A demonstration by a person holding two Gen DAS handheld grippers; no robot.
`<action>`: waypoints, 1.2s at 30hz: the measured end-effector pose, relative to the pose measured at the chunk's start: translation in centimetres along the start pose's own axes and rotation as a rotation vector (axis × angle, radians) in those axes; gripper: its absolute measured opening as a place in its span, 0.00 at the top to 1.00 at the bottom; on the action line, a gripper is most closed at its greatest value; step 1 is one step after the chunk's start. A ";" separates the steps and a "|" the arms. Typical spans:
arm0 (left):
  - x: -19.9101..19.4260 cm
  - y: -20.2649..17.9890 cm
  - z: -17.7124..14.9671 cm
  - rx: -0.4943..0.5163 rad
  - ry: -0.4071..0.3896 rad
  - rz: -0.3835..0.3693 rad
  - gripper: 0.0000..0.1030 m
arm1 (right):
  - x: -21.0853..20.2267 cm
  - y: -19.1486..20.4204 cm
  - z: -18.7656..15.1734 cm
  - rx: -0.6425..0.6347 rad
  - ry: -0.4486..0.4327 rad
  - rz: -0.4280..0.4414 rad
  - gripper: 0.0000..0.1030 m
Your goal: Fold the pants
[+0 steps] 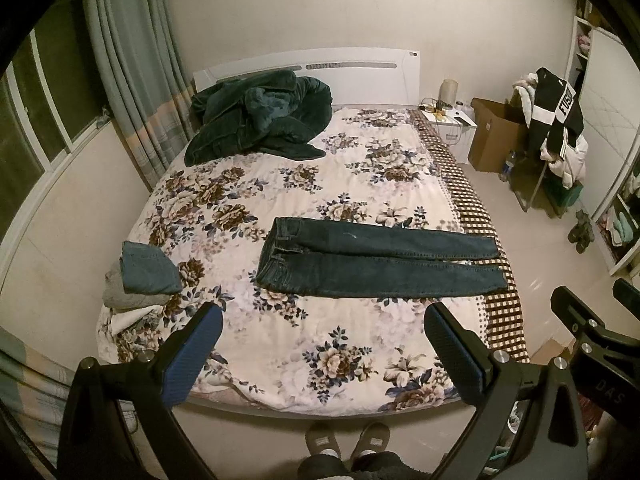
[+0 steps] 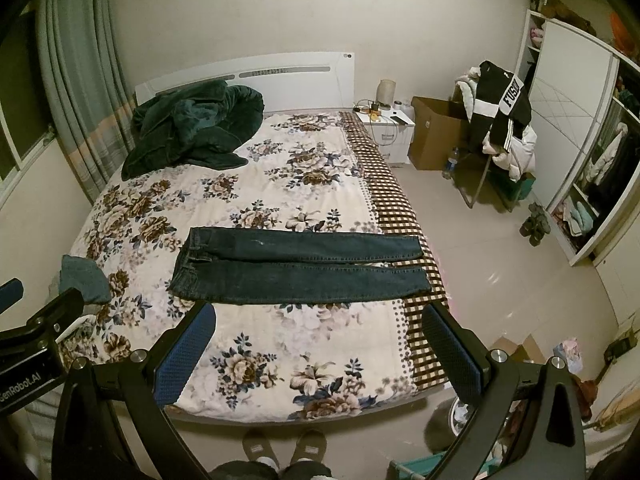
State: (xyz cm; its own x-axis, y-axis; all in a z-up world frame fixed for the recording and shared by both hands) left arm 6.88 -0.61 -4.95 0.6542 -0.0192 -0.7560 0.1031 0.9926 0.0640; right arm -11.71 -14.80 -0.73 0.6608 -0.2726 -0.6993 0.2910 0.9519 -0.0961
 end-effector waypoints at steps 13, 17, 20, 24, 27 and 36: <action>-0.5 -0.5 1.2 -0.003 -0.004 -0.002 0.00 | -0.1 0.0 0.0 0.000 -0.003 0.005 0.00; -0.5 -0.5 1.1 -0.005 -0.005 -0.002 0.00 | -0.1 0.0 -0.1 -0.001 -0.002 0.007 0.00; -0.5 -0.4 1.1 -0.004 -0.009 -0.001 0.00 | -0.2 0.2 0.2 -0.002 0.000 0.009 0.00; -0.6 -0.4 1.1 -0.007 -0.008 0.000 0.00 | -0.2 0.2 0.1 -0.001 -0.001 0.009 0.00; -0.6 -0.4 1.0 -0.006 -0.011 0.002 0.00 | -0.2 0.2 0.1 -0.005 -0.002 0.013 0.00; -0.6 -0.4 1.0 -0.006 -0.013 0.000 0.00 | -0.3 0.3 0.3 -0.004 -0.006 0.013 0.00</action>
State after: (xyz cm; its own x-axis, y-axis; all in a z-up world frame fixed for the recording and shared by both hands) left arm 7.23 -1.09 -3.85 0.6638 -0.0209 -0.7476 0.0990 0.9933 0.0602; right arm -11.65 -14.44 -0.32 0.6685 -0.2612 -0.6964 0.2795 0.9559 -0.0903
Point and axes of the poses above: each gripper's, at about its wrist camera, not at the fingertips, and x roughly the way its jaws point, y to its left, z to its top, the point moved 10 cm from there along x, roughly the way its jaws point, and after that the axes turned 3 degrees about -y, right-handed, at the moved point
